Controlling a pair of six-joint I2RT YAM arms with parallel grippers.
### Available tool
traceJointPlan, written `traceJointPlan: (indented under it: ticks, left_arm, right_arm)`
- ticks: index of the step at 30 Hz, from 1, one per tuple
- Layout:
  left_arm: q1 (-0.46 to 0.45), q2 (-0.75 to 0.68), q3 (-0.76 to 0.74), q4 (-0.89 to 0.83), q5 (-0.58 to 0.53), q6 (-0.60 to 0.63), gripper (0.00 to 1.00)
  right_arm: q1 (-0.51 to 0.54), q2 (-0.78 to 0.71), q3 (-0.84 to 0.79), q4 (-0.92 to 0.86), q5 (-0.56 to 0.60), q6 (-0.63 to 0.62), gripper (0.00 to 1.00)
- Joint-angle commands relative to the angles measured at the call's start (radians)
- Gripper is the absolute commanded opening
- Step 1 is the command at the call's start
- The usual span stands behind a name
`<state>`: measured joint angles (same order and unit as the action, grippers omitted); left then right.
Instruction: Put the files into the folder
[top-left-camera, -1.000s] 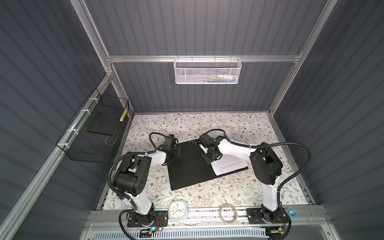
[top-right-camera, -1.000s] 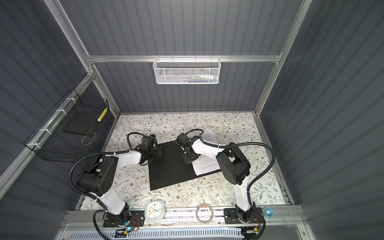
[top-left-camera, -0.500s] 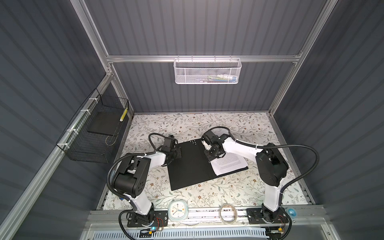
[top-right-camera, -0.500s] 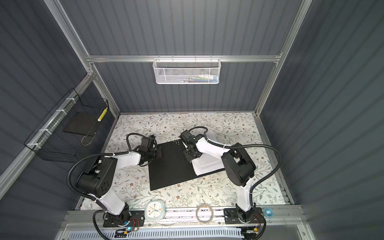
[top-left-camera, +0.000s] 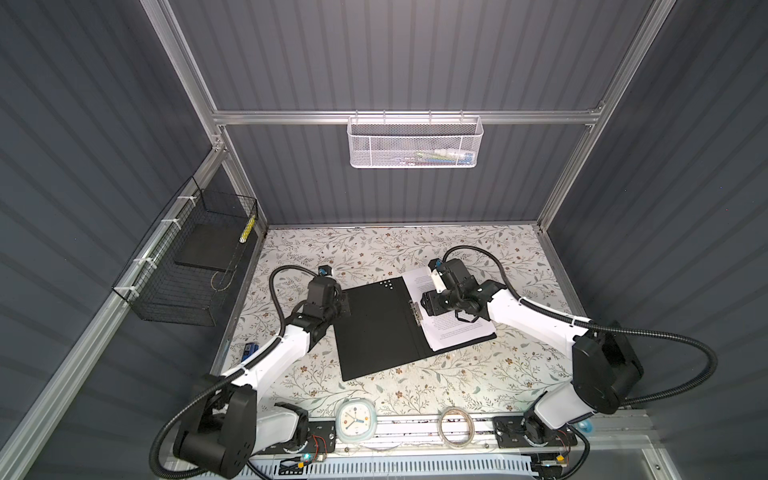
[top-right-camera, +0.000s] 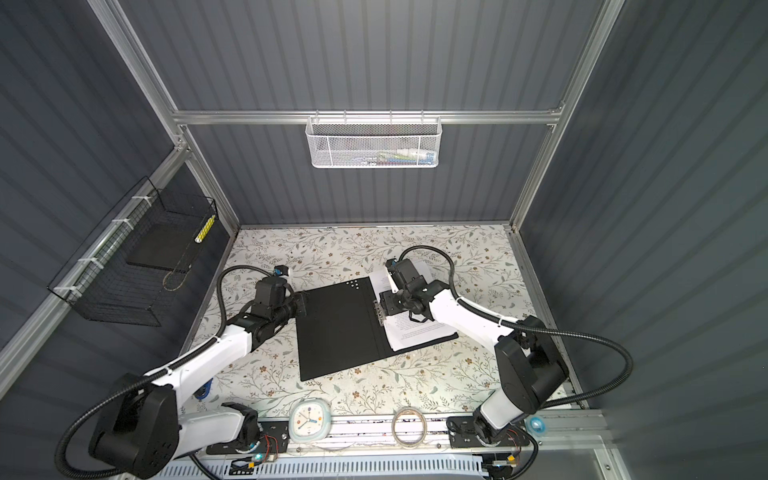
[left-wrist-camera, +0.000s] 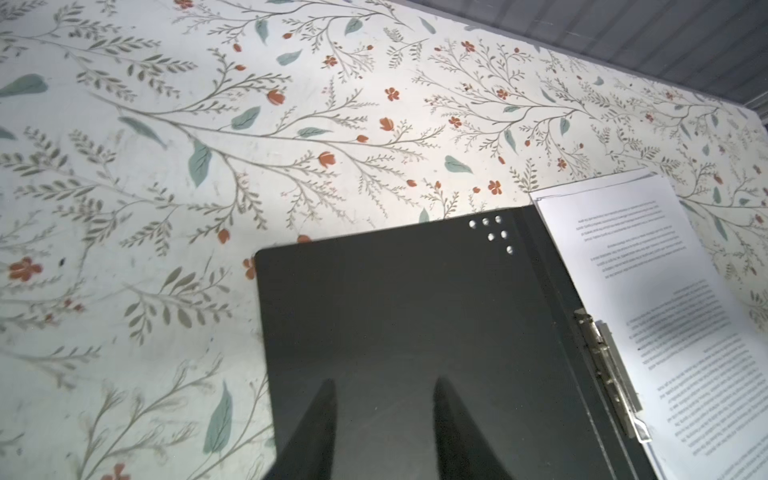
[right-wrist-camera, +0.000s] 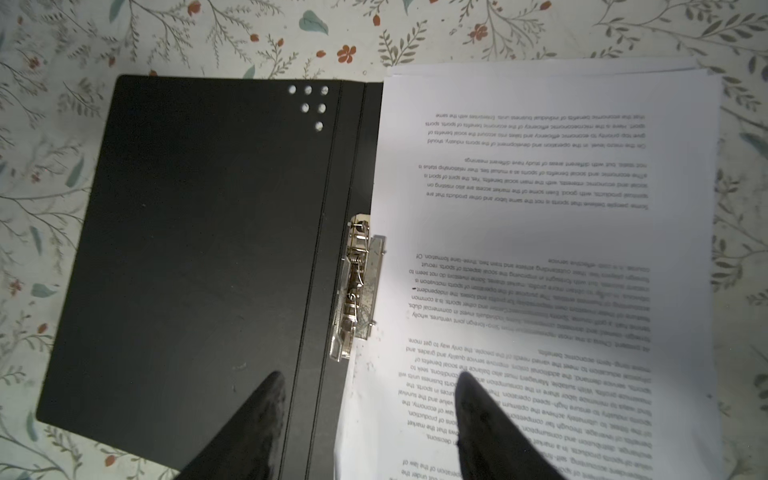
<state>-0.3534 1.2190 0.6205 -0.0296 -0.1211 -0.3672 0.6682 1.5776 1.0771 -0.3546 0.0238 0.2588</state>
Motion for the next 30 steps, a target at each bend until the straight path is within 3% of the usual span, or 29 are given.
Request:
traceJointPlan:
  ticks: [1,2,9,17,24,27,30]
  left_arm:
    - [0.005,0.005,-0.069,-0.025,-0.059,-0.010,0.90]
    - [0.004,0.010,-0.069,-0.033,-0.059,-0.015,0.99]
    - [0.013,0.023,-0.072,-0.075,-0.034,-0.050,0.99]
    - [0.034,0.010,-0.128,0.012,0.102,-0.015,0.99]
    - [0.036,0.053,-0.100,0.004,0.106,0.012,0.99]
    - [0.046,0.052,-0.085,-0.014,0.105,0.024,0.99]
    - [0.078,0.055,-0.091,-0.003,0.111,0.006,0.99]
  right_arm:
    - [0.041,0.021,0.038,-0.077,0.088,-0.021,0.67]
    - [0.045,0.025,0.050,-0.091,0.088,-0.014,0.67]
    - [0.073,0.081,0.095,-0.134,0.065,-0.040,0.62]
    - [0.108,0.131,0.103,-0.056,0.056,-0.125,0.60]
    - [0.113,0.194,0.160,-0.029,0.052,-0.125,0.59]
    - [0.112,0.254,0.242,-0.116,0.065,-0.120,0.59]
    - [0.105,0.344,0.368,-0.254,0.081,-0.091,0.52]
